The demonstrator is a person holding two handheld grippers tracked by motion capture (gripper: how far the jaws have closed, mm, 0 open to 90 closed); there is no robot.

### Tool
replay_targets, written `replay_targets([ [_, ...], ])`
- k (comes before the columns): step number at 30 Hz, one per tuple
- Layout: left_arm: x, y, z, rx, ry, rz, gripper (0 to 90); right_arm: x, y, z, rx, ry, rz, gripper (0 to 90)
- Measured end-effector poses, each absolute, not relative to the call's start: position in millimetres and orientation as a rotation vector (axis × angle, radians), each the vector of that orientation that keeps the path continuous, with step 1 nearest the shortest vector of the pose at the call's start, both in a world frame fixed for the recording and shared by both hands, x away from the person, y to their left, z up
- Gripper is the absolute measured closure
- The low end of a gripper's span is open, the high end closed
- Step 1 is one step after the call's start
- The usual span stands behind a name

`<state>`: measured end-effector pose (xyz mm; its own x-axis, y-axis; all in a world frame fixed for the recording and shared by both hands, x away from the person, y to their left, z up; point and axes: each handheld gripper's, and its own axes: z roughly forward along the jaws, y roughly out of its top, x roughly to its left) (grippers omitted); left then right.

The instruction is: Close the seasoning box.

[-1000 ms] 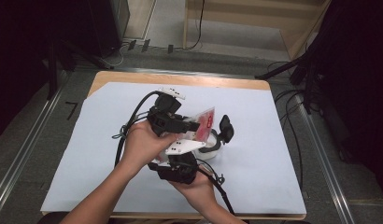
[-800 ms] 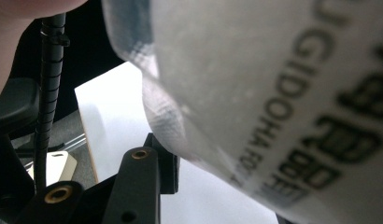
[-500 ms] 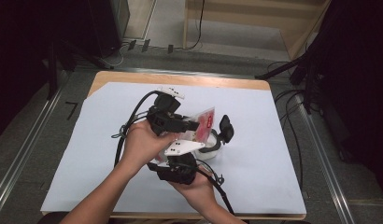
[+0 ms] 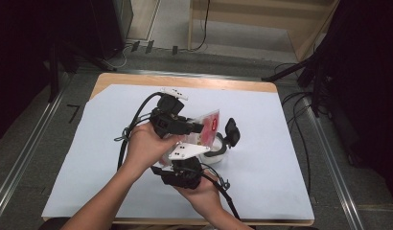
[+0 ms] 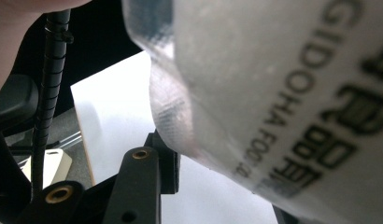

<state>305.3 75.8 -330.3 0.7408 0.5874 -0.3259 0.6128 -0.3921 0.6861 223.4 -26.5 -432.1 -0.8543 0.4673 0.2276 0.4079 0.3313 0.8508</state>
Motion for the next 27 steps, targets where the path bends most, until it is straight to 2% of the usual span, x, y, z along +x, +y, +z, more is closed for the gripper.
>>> replay_targets([
  [27,303.9,72.9,-329.6,2.07,0.874,-0.009,73.7,219.8,-27.6,-430.8,0.804,2.461,1.5,64.3],
])
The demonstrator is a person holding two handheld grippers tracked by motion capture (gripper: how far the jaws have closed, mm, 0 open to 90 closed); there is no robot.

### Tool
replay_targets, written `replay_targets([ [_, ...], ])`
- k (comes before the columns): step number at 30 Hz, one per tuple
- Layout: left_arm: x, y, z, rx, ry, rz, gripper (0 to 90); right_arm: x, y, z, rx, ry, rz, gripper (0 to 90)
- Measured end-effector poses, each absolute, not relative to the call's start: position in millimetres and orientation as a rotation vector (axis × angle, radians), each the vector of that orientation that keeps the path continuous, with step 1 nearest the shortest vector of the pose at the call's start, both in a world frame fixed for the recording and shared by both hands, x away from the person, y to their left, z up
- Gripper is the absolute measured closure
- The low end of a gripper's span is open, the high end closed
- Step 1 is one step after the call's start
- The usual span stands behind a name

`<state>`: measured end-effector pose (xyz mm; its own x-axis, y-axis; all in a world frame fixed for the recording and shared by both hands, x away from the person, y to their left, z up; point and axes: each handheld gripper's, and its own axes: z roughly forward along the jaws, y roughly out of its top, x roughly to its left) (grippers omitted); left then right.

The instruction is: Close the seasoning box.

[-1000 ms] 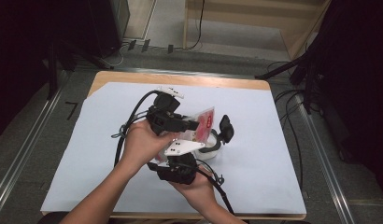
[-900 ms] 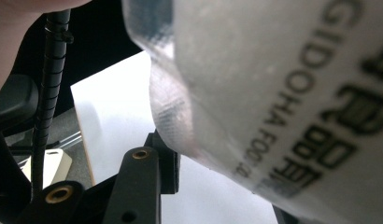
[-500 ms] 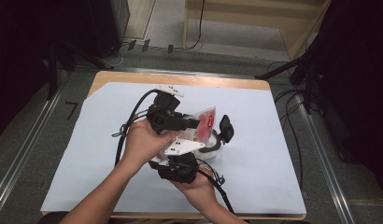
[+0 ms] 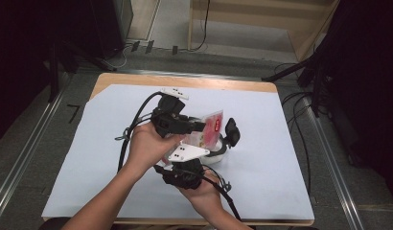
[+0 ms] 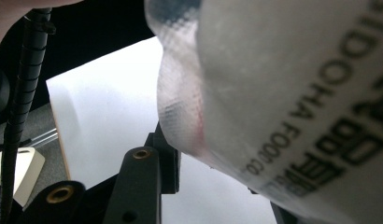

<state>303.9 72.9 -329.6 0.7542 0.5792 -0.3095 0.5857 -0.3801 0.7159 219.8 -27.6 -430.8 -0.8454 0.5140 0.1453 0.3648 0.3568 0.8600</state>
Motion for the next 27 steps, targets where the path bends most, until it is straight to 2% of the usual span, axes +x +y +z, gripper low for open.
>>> replay_targets([
  [27,306.2,69.4,-330.4,2.077,0.861,-0.028,73.7,219.5,-30.5,-431.1,0.817,2.452,1.492,64.2],
])
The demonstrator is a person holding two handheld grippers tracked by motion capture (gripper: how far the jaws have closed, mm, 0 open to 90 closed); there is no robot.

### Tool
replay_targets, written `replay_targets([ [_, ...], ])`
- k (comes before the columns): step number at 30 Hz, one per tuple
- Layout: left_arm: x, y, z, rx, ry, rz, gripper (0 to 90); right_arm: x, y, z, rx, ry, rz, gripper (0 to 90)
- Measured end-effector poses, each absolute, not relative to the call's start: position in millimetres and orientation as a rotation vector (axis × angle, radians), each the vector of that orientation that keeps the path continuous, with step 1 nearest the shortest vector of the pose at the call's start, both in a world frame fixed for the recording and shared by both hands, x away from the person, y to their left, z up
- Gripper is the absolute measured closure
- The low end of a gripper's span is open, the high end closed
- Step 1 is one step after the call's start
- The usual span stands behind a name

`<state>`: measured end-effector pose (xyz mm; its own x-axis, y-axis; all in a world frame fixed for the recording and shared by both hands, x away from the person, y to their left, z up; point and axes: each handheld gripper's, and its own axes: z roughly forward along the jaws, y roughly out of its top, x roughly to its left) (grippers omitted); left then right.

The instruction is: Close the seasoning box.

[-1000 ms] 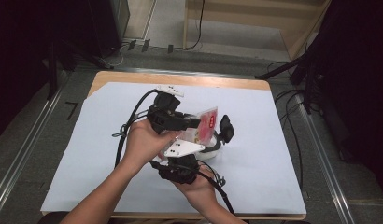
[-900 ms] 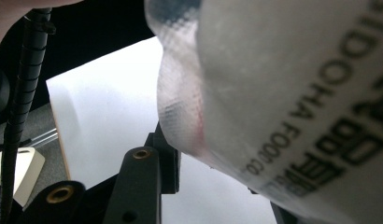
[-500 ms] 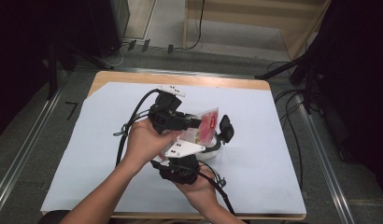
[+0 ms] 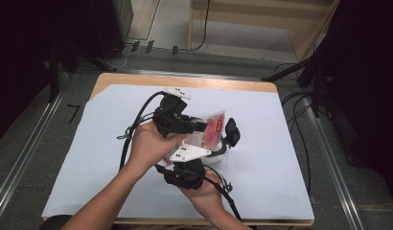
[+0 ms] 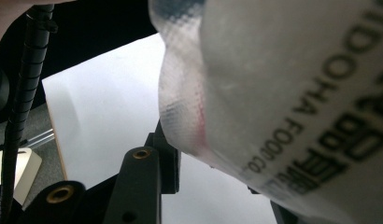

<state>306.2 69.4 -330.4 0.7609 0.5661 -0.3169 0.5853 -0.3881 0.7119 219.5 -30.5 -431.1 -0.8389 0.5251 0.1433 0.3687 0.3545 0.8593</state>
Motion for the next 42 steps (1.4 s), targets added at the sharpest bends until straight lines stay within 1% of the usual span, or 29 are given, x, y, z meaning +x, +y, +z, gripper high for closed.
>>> replay_targets([
  [18,301.2,65.1,-326.1,2.082,0.847,-0.007,72.6,219.5,-30.8,-428.7,0.842,2.452,1.529,64.4],
  [26,304.1,67.4,-327.4,2.066,0.856,-0.033,72.5,219.5,-30.6,-428.8,0.843,2.451,1.535,64.3],
  [42,306.7,68.1,-324.6,2.097,0.882,-0.019,72.9,224.0,-28.8,-427.9,0.819,2.478,1.556,64.2],
])
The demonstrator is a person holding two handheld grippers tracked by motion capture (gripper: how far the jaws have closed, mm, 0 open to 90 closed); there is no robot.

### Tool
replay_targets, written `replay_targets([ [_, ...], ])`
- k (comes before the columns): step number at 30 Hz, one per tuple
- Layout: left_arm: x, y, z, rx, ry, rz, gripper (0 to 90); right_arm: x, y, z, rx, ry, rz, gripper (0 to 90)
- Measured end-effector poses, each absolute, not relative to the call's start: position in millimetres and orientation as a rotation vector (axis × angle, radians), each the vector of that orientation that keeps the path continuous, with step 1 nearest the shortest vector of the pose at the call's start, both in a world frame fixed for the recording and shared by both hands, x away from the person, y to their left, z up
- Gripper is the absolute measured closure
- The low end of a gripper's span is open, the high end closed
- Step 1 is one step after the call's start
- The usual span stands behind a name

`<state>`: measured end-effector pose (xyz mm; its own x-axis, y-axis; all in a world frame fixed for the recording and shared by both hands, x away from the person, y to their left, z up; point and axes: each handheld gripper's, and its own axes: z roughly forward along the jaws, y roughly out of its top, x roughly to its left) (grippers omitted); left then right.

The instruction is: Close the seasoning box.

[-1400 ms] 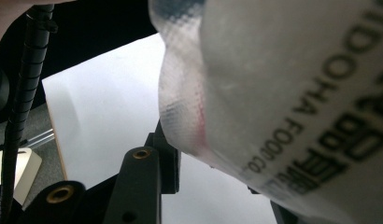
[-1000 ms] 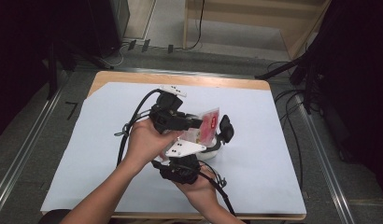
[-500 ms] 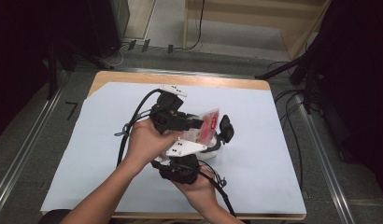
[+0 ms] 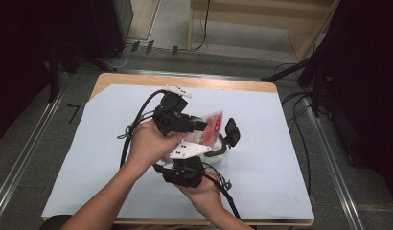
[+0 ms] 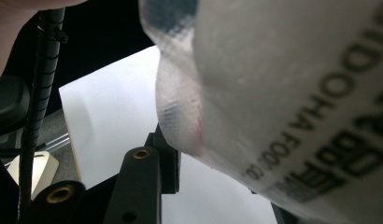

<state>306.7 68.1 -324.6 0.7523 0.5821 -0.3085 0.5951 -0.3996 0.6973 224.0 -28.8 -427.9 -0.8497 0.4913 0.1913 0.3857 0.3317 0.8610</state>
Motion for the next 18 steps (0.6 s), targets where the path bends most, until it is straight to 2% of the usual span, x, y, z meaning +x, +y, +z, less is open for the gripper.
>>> replay_targets([
  [18,307.7,69.0,-323.8,2.099,0.879,-0.009,73.5,225.7,-27.3,-427.9,0.821,2.478,1.567,64.1],
])
